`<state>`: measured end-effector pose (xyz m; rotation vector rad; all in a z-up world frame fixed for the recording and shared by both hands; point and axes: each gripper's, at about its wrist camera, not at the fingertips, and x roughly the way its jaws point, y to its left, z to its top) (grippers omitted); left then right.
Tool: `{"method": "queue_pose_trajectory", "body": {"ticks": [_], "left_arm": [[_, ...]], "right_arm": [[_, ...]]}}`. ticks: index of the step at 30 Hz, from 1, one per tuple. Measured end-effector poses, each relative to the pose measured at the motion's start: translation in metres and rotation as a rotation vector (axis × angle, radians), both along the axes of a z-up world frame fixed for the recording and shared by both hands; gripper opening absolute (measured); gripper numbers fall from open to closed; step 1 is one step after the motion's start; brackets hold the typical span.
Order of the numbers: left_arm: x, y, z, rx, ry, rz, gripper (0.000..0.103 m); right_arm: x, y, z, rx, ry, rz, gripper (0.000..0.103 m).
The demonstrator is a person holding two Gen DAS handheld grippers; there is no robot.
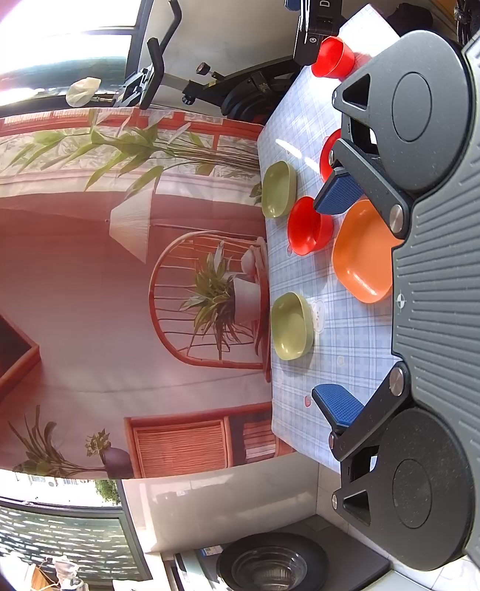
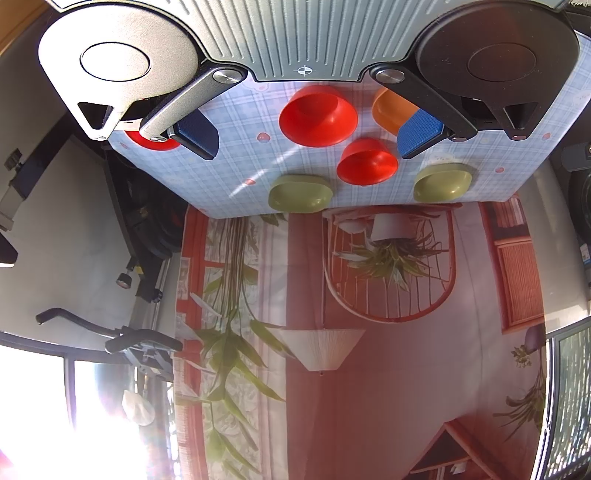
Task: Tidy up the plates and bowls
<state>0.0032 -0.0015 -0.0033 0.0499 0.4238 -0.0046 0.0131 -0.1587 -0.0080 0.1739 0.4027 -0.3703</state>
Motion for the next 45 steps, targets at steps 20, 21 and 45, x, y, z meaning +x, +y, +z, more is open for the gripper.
{"method": "queue_pose_trajectory", "body": {"ticks": [20, 21, 45], "left_arm": [[0.0001, -0.0001, -0.0053, -0.005, 0.005, 0.003, 0.099], [0.0003, 0.0004, -0.0045, -0.006, 0.005, 0.003, 0.099], [0.0011, 0.0015, -0.0038, -0.007, 0.007, 0.002, 0.099]], "right_arm": [[0.0003, -0.0001, -0.0011, 0.003, 0.001, 0.000, 0.103], [0.0002, 0.0001, -0.0012, 0.003, 0.001, 0.001, 0.103], [0.0006, -0.0007, -0.0012, 0.005, 0.002, 0.000, 0.103]]}}
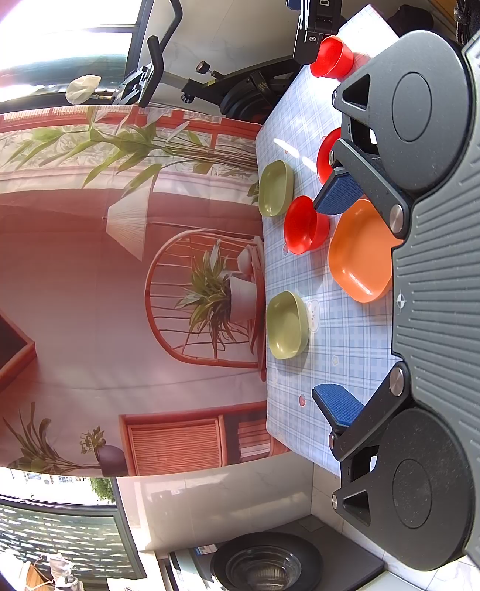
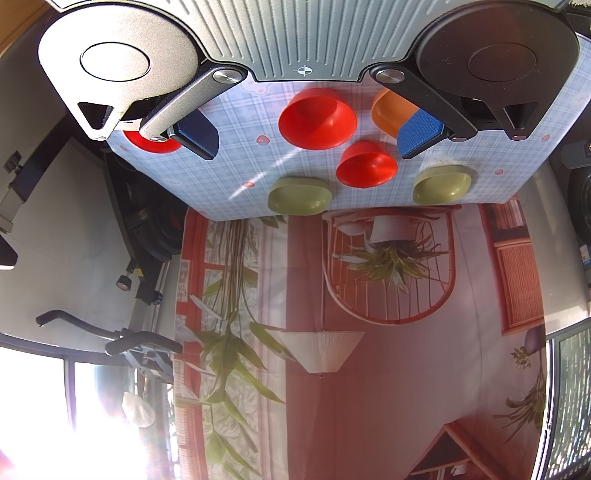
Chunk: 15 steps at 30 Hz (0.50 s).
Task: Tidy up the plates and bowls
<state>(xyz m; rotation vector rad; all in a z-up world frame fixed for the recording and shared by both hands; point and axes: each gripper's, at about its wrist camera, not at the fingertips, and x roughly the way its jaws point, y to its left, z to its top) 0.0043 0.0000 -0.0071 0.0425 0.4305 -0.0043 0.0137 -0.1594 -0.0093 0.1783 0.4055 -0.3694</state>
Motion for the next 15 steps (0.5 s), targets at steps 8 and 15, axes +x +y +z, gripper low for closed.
{"method": "queue_pose_trajectory", "body": {"ticks": [8, 15], "left_arm": [[0.0001, 0.0002, -0.0002, -0.001, 0.000, 0.001, 0.099], [-0.0010, 0.0003, -0.0021, -0.002, 0.002, 0.004, 0.099]], "right_arm": [[-0.0002, 0.0001, -0.0002, 0.000, 0.000, 0.000, 0.103], [0.0000, -0.0002, -0.0005, 0.002, 0.000, 0.000, 0.103]]}}
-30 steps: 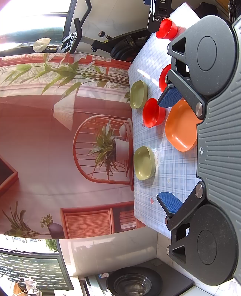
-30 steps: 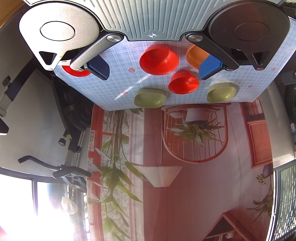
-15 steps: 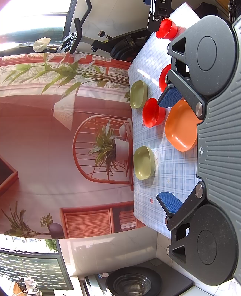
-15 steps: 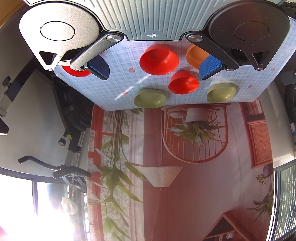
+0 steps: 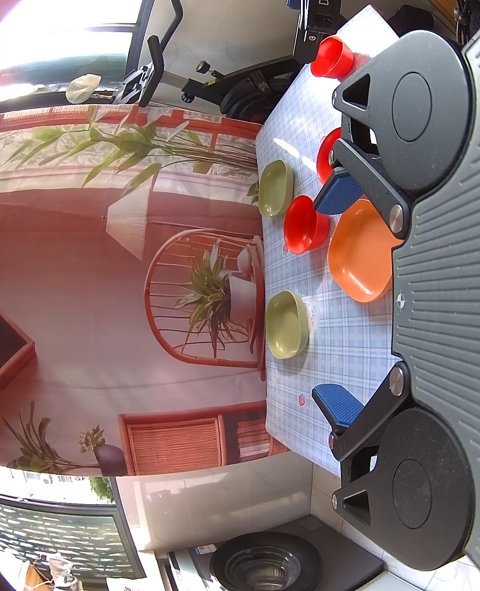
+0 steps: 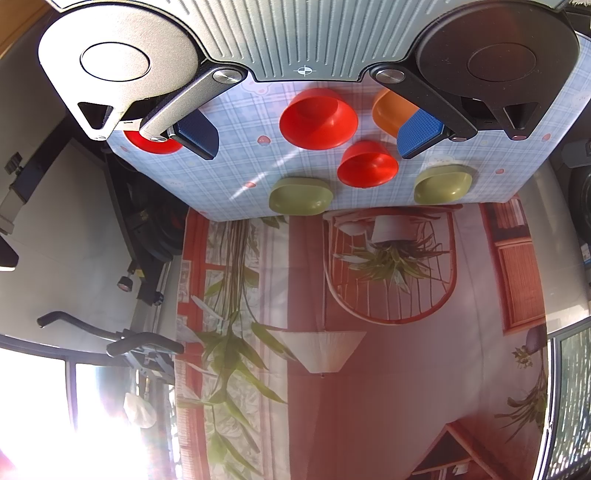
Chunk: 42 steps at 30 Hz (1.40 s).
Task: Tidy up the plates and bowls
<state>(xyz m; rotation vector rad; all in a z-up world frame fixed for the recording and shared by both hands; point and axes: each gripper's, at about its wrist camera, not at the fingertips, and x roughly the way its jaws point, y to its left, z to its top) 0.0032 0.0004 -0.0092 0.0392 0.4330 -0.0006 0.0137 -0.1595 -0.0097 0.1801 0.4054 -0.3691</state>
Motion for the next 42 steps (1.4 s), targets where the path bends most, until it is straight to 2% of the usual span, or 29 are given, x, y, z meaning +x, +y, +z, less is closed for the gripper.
{"method": "queue_pose_trajectory", "body": {"ticks": [9, 12, 14, 19, 23, 29, 34, 42], "left_arm": [[0.008, 0.002, 0.007, 0.017, 0.008, -0.005, 0.099], [0.017, 0.004, 0.010, 0.043, -0.011, 0.013, 0.099], [0.027, 0.005, 0.014, 0.075, -0.023, 0.032, 0.099], [0.055, 0.013, 0.026, 0.084, -0.042, 0.042, 0.099], [0.080, 0.013, 0.027, 0.129, -0.038, 0.038, 0.099], [0.117, 0.022, 0.017, 0.116, 0.007, 0.023, 0.095], [0.147, 0.035, 0.011, 0.112, 0.042, 0.037, 0.092], [0.192, 0.082, 0.023, 0.064, 0.062, 0.083, 0.092]], "right_arm": [[0.006, -0.012, -0.001, 0.040, -0.039, 0.059, 0.103], [0.017, -0.022, 0.008, 0.033, -0.087, 0.085, 0.103], [0.028, -0.027, 0.017, 0.010, -0.124, 0.085, 0.103], [0.066, -0.033, 0.028, -0.047, -0.186, 0.119, 0.103], [0.096, -0.038, 0.022, -0.017, -0.239, 0.131, 0.103], [0.147, -0.043, 0.004, 0.051, -0.185, 0.162, 0.103], [0.187, -0.032, -0.007, 0.046, -0.086, 0.182, 0.103], [0.244, -0.012, -0.002, 0.064, -0.057, 0.269, 0.103]]}}
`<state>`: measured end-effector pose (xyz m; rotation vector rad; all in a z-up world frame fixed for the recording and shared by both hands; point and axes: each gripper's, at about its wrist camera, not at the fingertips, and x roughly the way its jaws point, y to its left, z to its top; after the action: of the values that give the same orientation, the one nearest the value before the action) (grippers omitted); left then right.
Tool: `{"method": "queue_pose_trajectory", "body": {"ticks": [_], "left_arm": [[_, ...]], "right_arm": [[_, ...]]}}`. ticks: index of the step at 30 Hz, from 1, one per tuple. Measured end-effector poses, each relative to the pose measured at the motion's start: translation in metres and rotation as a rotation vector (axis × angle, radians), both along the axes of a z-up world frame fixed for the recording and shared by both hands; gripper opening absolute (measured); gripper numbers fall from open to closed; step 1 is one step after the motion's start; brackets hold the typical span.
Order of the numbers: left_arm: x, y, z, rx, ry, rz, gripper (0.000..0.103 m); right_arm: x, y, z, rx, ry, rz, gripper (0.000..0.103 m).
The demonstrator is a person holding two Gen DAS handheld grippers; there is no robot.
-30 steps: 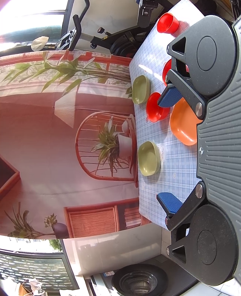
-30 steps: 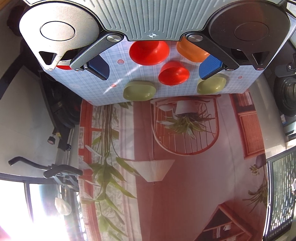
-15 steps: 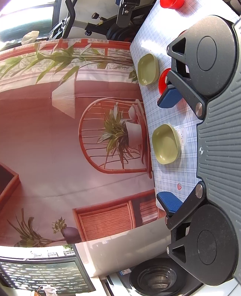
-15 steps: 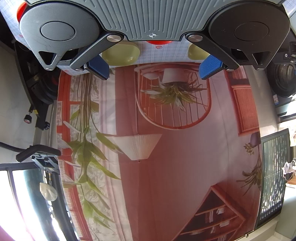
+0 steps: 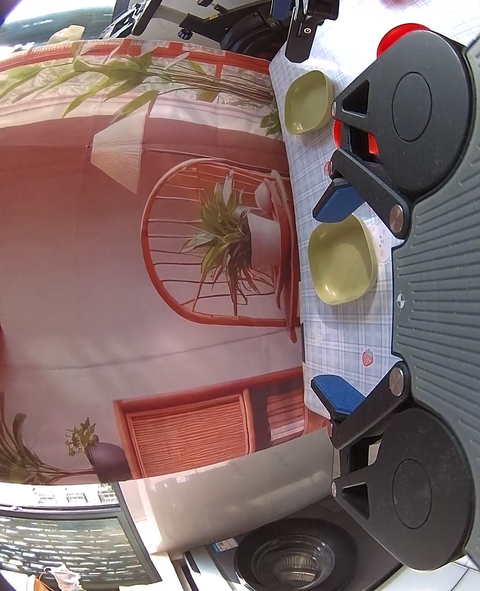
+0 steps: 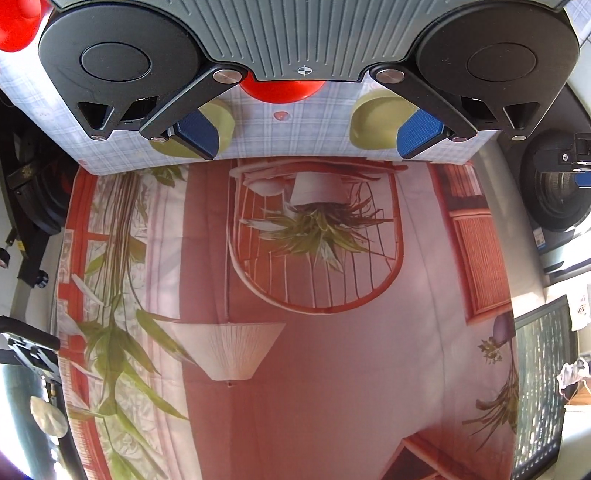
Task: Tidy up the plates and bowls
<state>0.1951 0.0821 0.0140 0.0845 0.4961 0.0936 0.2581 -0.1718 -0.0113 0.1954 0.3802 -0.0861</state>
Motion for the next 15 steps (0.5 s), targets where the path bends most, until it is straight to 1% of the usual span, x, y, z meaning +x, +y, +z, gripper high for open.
{"method": "queue_pose_trajectory", "body": {"ticks": [4, 8, 11, 13, 15], "left_arm": [[0.027, 0.021, 0.004, -0.005, 0.002, 0.031, 0.092], [0.056, 0.032, -0.001, 0.005, 0.006, 0.033, 0.092], [0.079, 0.036, -0.013, 0.020, 0.017, 0.029, 0.092], [0.098, 0.041, -0.028, -0.015, 0.038, 0.020, 0.092], [0.115, 0.045, -0.043, -0.047, 0.066, 0.014, 0.092]], "right_arm": [[0.035, 0.010, 0.003, 0.000, 0.023, 0.045, 0.102], [0.070, 0.017, -0.004, 0.020, 0.064, 0.066, 0.099], [0.103, 0.023, -0.015, 0.026, 0.104, 0.079, 0.098], [0.125, 0.028, -0.024, 0.022, 0.130, 0.087, 0.096], [0.146, 0.031, -0.032, 0.018, 0.160, 0.094, 0.092]]}}
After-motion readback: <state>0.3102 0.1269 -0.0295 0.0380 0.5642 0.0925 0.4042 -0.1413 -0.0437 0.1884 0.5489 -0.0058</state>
